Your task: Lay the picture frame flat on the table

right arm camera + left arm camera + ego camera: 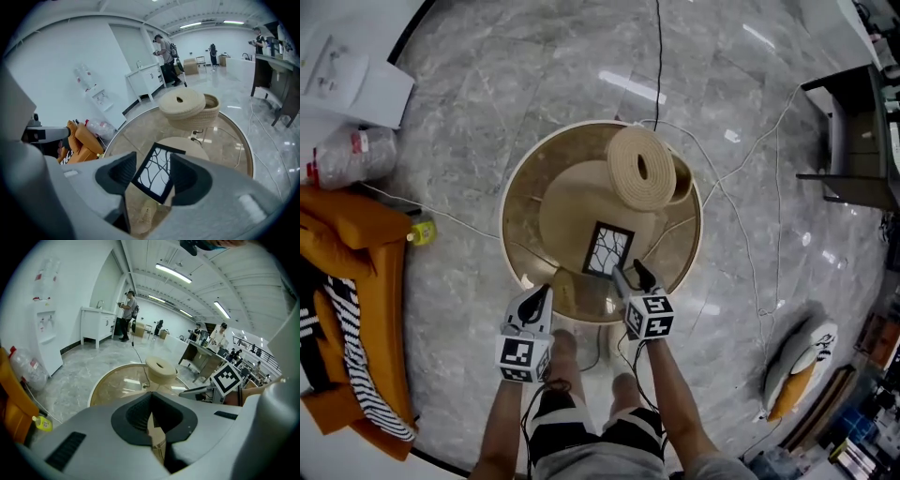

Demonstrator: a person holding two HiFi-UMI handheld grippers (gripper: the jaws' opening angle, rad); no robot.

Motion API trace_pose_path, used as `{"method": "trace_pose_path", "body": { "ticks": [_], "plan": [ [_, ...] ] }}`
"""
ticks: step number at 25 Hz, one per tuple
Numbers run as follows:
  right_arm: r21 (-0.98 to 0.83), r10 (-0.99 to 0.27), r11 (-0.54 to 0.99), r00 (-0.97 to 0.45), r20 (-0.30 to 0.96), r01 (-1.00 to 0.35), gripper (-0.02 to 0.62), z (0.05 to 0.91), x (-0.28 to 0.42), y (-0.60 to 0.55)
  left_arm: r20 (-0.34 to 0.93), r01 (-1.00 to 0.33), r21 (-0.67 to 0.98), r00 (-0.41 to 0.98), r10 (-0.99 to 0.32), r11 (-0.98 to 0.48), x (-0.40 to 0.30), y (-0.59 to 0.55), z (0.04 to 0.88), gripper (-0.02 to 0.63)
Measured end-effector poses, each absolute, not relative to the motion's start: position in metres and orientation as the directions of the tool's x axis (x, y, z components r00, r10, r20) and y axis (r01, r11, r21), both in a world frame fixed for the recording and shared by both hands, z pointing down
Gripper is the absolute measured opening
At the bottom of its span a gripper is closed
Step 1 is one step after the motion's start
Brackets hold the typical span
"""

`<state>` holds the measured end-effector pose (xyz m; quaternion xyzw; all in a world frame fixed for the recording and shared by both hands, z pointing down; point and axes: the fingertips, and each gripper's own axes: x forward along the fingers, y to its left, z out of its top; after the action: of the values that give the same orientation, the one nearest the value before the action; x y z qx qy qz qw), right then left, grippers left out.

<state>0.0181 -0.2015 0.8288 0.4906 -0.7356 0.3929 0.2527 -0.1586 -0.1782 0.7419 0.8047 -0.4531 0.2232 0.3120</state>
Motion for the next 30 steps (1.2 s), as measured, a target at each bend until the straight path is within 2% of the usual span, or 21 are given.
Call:
{"method": "trace_pose_path", "body": {
  "ticks": [8,15,21,26,30],
  "plan": [
    [-0.264,-0.616,0.302,-0.399,0.679,-0.916,0.187,0.708,0.030,-0.205,0.550,-0.864,0.225,0.495,-0.673,-0.451,-0.144,-0.184,0.633,0.018],
    [-0.213,-0.696,0.370,-0.421,0.582,-0.904,0.165,0.592,0.032,-0.187,0.490,-0.880,0.174,0.467,-0.736,-0.442,-0.142,-0.161,0.543,0.018],
    [-0.177,-0.752,0.404,-0.436,0.495,-0.898,0.114,0.512,0.034,-0.153,0.423,-0.889,0.130,0.450,-0.787,-0.439,-0.131,-0.131,0.471,0.018],
    [-0.159,-0.776,0.444,-0.467,0.425,-0.882,0.100,0.452,0.036,-0.120,0.368,-0.897,0.091,0.434,-0.823,-0.432,-0.125,-0.097,0.416,0.018],
    [-0.124,-0.802,0.465,-0.476,0.362,-0.877,0.052,0.409,0.049,-0.095,0.349,-0.908,0.072,0.411,-0.842,-0.413,-0.122,-0.061,0.388,0.018]
  ]
}}
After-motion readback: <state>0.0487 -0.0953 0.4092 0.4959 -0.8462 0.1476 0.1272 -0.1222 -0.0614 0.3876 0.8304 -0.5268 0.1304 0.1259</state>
